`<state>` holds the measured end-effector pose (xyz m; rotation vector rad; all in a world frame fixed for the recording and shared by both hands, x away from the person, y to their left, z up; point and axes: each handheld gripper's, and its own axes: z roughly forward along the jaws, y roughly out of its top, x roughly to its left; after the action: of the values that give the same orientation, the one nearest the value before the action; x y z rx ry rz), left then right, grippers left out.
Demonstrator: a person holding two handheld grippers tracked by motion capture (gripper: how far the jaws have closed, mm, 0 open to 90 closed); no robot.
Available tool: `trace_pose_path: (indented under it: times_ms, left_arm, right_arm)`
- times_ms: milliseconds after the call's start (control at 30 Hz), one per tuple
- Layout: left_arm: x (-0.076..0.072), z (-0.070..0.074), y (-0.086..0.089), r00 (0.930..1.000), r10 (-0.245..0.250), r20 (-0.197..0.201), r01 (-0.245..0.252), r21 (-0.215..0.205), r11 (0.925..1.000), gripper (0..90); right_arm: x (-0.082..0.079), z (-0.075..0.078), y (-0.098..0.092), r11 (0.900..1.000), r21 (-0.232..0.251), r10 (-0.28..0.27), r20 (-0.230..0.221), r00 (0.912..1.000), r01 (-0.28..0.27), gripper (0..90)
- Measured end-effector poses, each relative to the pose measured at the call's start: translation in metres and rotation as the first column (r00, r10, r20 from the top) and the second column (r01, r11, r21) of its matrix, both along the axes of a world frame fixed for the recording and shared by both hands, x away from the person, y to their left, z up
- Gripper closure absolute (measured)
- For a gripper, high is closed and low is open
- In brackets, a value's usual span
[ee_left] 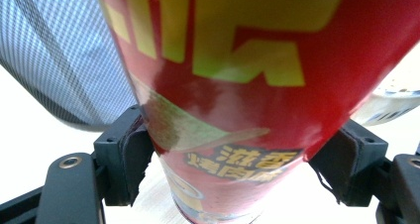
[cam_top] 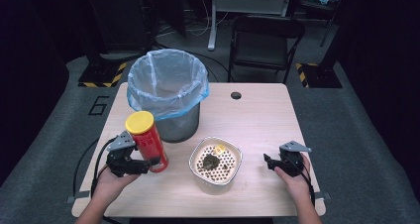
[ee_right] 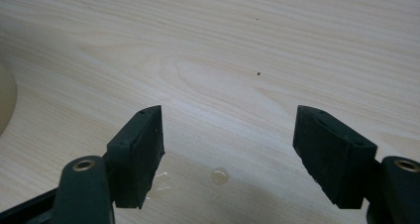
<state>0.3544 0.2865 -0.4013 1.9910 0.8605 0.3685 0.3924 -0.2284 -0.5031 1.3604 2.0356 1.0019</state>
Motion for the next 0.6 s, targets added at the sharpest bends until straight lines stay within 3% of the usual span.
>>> trace_pose_path:
  times_ms: [167,267,367,400,433,600]
  left_arm:
    - [0.0,0.029,-0.002,0.9999,-0.016,0.006,0.016,-0.002,0.9999,23.1]
    - [0.001,0.04,-0.004,0.9998,-0.018,0.012,0.018,-0.008,0.9998,23.1]
    - [0.001,0.062,-0.007,0.9995,-0.027,0.014,0.027,0.002,0.9996,23.1]
    - [0.001,0.062,-0.007,0.9995,-0.027,0.014,0.027,0.002,0.9996,23.1]
    - [0.001,0.073,-0.009,0.9993,-0.034,0.017,0.034,0.003,0.9994,23.1]
    - [0.001,0.102,-0.011,0.9985,-0.046,0.029,0.046,-0.005,0.9989,23.1]
  right_arm:
    - [0.001,-0.003,-0.004,1.0,-0.019,0.002,-0.01,1.0,-0.003,27.3]
    - [0.001,-0.004,-0.006,1.0,-0.008,-0.004,-0.01,0.9999,0.004,27.4]
    - [0.001,-0.004,-0.007,1.0,-0.008,-0.013,-0.013,0.9998,0.013,27.4]
    - [0.001,-0.004,-0.007,1.0,-0.007,-0.014,-0.013,0.9998,0.014,27.4]
    - [0.0,-0.003,-0.007,1.0,-0.006,-0.017,-0.016,0.9997,0.017,27.4]
    - [0.001,-0.004,-0.006,1.0,-0.007,-0.01,-0.015,0.9998,0.01,27.4]
